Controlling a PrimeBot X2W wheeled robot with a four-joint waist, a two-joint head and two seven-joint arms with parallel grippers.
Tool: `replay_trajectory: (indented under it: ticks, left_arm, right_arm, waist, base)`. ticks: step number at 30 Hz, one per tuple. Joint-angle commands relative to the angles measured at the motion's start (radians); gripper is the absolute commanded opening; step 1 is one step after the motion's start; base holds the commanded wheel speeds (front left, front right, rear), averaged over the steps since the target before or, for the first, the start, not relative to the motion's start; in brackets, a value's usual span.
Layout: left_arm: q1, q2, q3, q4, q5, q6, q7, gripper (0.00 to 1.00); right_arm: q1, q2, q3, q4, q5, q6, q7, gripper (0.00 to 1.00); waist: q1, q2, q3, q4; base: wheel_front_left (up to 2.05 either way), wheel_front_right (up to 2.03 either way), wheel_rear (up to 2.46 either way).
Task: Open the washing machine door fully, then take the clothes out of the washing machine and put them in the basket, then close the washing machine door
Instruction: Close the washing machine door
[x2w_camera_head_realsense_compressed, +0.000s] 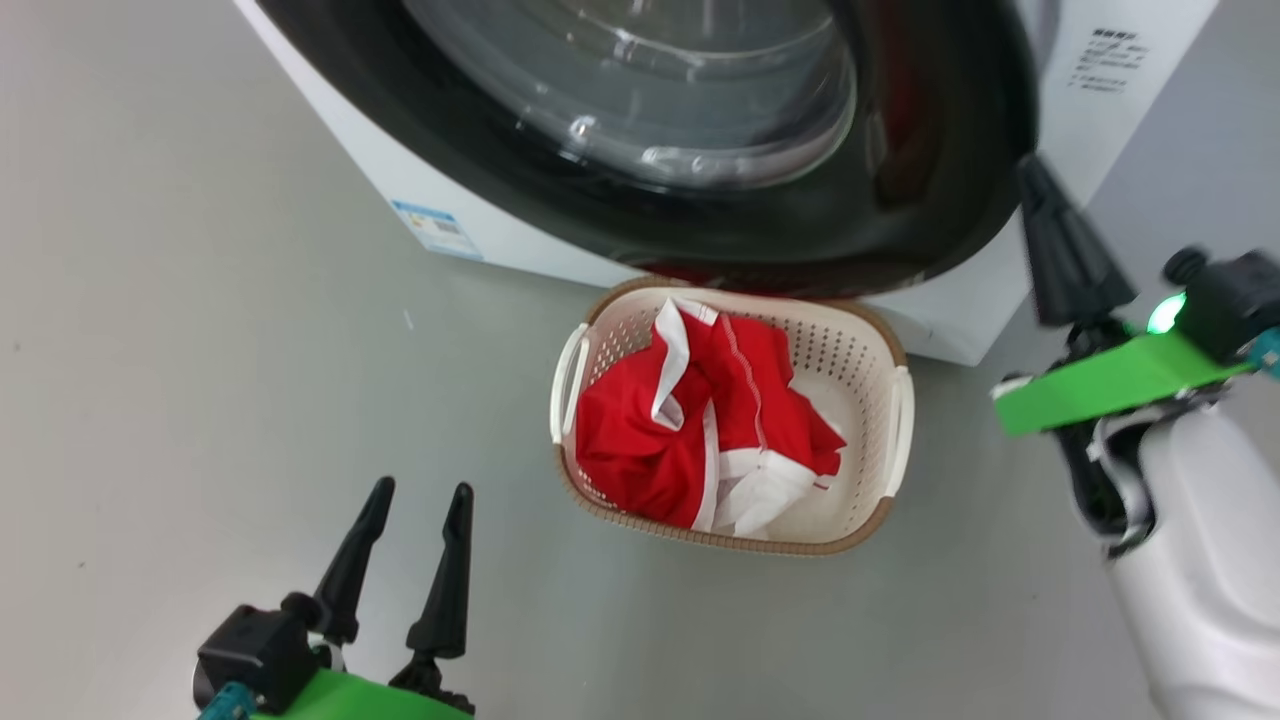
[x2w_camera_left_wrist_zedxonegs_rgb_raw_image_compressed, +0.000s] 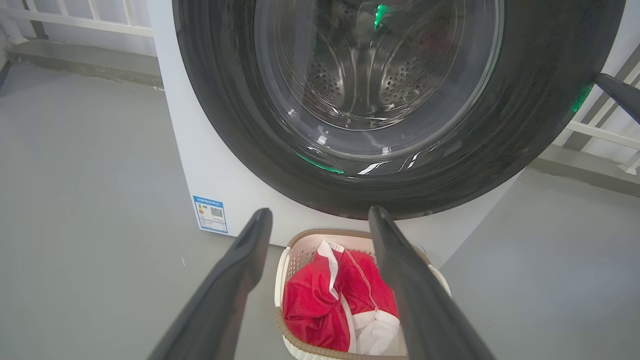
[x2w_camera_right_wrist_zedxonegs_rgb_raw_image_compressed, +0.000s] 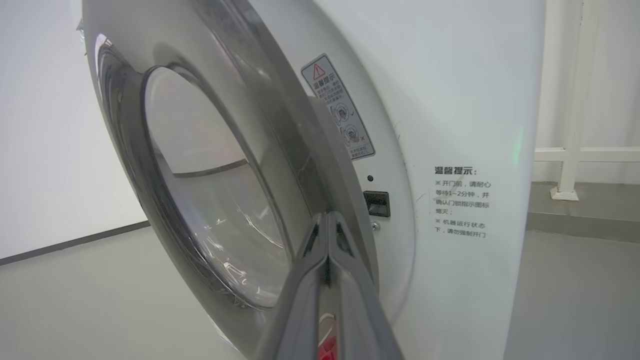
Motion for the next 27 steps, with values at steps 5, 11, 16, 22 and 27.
replay_trajectory:
  ticks: [5, 11, 16, 22, 27]
  left_arm:
    - [-0.039, 0.011, 0.015, -0.038, -0.021, -0.005, -0.012, 1.0]
    - [-0.054, 0.011, 0.006, -0.041, -0.029, -0.005, -0.012, 1.0]
    - [-0.069, 0.011, 0.004, -0.042, -0.031, -0.005, -0.012, 1.0]
    - [-0.074, 0.011, 0.008, -0.036, -0.027, -0.005, -0.012, 1.0]
    - [-0.066, 0.011, 0.021, -0.023, -0.013, -0.005, -0.012, 1.0]
  right_arm:
    - [-0.085, -0.011, -0.001, -0.012, 0.004, 0.005, -0.006, 0.0]
    - [-0.147, -0.018, -0.021, -0.007, -0.004, 0.005, -0.006, 0.0]
    - [-0.177, -0.015, -0.034, -0.005, -0.008, 0.005, -0.006, 0.0]
    - [-0.171, -0.013, -0.001, -0.015, -0.007, 0.005, -0.006, 0.0]
    - [-0.111, -0.011, 0.033, -0.024, -0.001, 0.005, -0.006, 0.47]
  waist:
    - [0.0, 0.0, 0.053, 0.033]
    - [0.0, 0.0, 0.08, 0.045]
    - [0.0, 0.0, 0.092, 0.047]
    - [0.0, 0.0, 0.086, 0.037]
    - [0.0, 0.0, 0.056, 0.018]
  base:
    - [0.0, 0.0, 0.0]
    - [0.0, 0.0, 0.0]
    - [0.0, 0.0, 0.0]
    - [0.0, 0.0, 0.0]
    - [0.0, 0.0, 0.0]
